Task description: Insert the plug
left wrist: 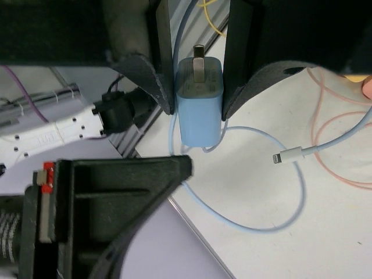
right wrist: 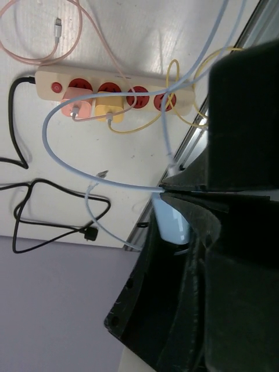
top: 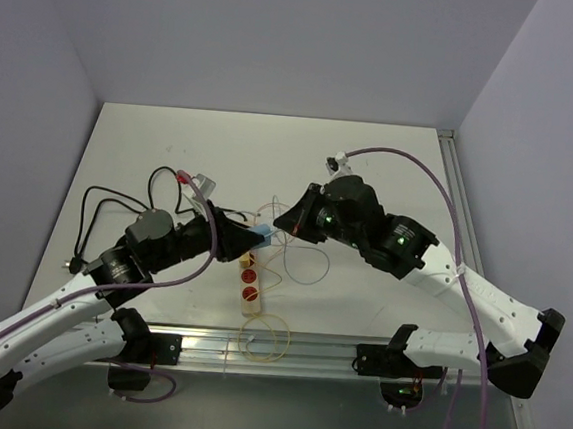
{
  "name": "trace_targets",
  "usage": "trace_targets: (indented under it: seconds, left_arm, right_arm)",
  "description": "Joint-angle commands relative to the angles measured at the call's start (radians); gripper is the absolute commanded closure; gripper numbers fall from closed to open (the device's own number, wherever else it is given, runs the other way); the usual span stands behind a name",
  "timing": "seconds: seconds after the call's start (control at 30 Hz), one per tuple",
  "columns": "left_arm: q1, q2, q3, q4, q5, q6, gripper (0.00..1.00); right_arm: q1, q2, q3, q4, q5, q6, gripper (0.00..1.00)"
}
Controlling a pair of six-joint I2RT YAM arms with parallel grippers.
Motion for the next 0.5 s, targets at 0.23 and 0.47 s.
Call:
trace_targets:
  seconds: [0.23,0.47]
  left_arm:
    - [-0.001,-0.187,-0.003,-0.058,-0.404,-0.156,1.0]
    - [-0.001,-0.23,-0.007,-0.082,-0.439,-0.236,1.0]
  right_arm:
    - [-0.023,-0.284,-0.195,0.029,0.08,-0.128,1.0]
    - [-0.023,-0.379,-0.264,-0.068,0.181,-0.202,1.0]
